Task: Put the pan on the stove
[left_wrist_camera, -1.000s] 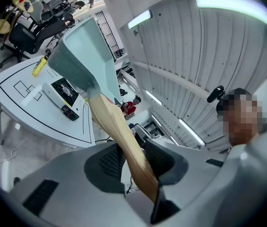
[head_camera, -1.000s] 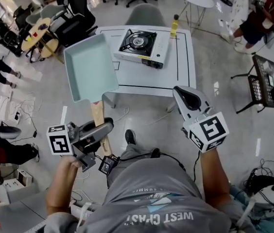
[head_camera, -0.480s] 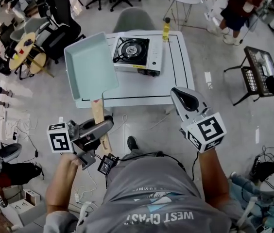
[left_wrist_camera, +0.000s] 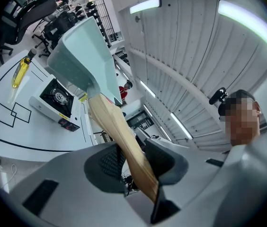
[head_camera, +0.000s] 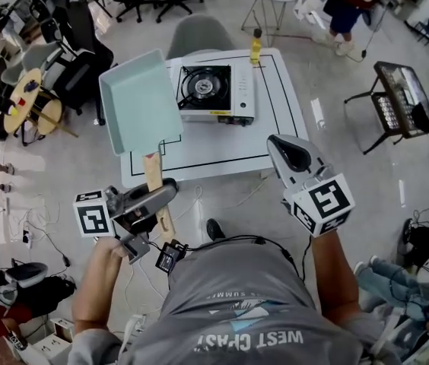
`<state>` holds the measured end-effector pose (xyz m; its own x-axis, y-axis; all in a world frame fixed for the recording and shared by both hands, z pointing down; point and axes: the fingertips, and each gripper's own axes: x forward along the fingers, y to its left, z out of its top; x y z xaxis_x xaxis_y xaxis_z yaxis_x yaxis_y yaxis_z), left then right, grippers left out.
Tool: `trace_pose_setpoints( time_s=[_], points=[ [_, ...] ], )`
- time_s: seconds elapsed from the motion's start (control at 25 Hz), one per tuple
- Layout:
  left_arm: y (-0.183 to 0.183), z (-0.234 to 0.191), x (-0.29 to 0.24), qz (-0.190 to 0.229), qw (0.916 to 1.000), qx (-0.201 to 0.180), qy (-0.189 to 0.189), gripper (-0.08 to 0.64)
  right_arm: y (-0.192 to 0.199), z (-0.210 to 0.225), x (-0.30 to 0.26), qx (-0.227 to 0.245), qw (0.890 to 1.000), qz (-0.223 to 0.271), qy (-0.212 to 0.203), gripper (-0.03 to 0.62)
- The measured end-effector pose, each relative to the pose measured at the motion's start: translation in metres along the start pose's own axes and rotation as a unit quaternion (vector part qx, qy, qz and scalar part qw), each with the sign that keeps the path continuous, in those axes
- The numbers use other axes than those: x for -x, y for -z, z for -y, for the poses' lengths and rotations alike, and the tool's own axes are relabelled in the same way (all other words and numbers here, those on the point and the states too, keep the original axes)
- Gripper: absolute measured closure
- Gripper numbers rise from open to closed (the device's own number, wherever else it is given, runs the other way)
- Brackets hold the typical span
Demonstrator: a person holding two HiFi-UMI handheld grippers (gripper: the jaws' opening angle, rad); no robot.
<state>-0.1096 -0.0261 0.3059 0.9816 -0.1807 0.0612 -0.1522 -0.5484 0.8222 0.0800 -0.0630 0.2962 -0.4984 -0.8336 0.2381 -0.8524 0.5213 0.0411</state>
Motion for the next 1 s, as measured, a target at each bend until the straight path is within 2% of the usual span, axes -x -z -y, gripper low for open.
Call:
trace_pose_setpoints(
  time_s=[0.24, 0.52, 1.0],
  points=[
    [-0.023, -0.018, 0.013, -0.017, 0.9998, -0.005, 0.01, 0.434, -0.006, -0.009, -0.024, -0.006, 1.0, -0.002, 0.02, 0.58],
    [-0.037, -0.029, 0.009, -0.02, 0.9997, 0.003, 0.015, 0.434, -0.004, -0.005, -0.037, -0.012, 1.0, -0.016, 0.022, 0.58],
    [-0.066, -0.069, -0.004, -0.001, 1.0, 0.007, -0.005, 0.433, -0.012, 0.021, -0.099, 0.0, 1.0, -0.014, -0.02, 0.58]
  ],
)
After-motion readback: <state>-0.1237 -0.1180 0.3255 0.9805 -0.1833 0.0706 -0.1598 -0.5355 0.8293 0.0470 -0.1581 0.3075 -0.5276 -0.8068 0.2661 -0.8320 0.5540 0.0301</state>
